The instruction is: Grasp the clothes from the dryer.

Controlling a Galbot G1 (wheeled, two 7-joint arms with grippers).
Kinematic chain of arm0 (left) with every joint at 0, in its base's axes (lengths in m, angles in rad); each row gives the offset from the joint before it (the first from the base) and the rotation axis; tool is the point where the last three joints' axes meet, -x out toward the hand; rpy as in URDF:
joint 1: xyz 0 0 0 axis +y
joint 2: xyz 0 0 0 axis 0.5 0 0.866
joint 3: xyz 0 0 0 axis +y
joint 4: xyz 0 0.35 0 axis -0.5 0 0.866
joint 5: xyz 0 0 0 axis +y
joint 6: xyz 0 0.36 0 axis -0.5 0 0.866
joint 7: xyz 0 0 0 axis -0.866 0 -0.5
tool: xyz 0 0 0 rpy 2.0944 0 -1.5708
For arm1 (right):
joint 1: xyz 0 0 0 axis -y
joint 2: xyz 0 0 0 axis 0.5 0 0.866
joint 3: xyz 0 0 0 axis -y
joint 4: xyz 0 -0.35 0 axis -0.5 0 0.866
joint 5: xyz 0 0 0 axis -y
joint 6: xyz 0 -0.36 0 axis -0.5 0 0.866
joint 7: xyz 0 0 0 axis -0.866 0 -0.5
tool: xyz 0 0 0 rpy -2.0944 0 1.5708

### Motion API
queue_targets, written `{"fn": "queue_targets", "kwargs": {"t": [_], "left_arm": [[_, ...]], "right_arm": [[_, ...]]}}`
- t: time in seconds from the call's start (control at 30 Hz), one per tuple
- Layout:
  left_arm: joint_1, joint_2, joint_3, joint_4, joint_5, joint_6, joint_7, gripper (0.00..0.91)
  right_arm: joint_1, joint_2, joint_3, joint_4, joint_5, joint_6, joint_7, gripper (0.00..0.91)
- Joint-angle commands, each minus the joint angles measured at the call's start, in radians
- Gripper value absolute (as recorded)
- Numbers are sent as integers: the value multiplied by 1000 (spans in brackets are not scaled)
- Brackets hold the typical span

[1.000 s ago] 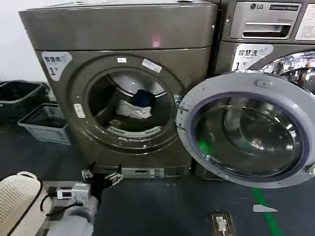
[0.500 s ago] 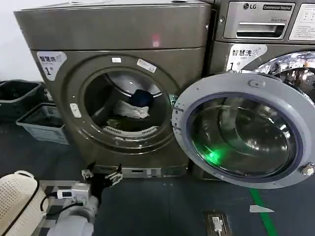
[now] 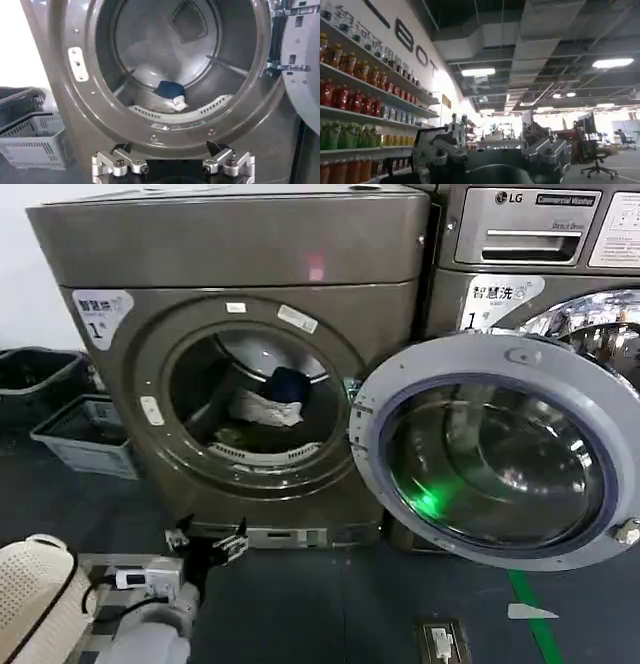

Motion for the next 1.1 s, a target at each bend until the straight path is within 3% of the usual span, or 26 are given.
{"fn": "queue_targets", "kwargs": {"t": [0.03, 1.1], "left_arm": [[-1, 1, -1, 2, 0, 49, 0, 907], [4, 1, -3, 2, 4, 49, 1, 907]], "right_arm": [[0, 2, -1, 2, 10, 7, 6, 907], [-3, 7, -2, 2, 15, 4, 13, 907]]}}
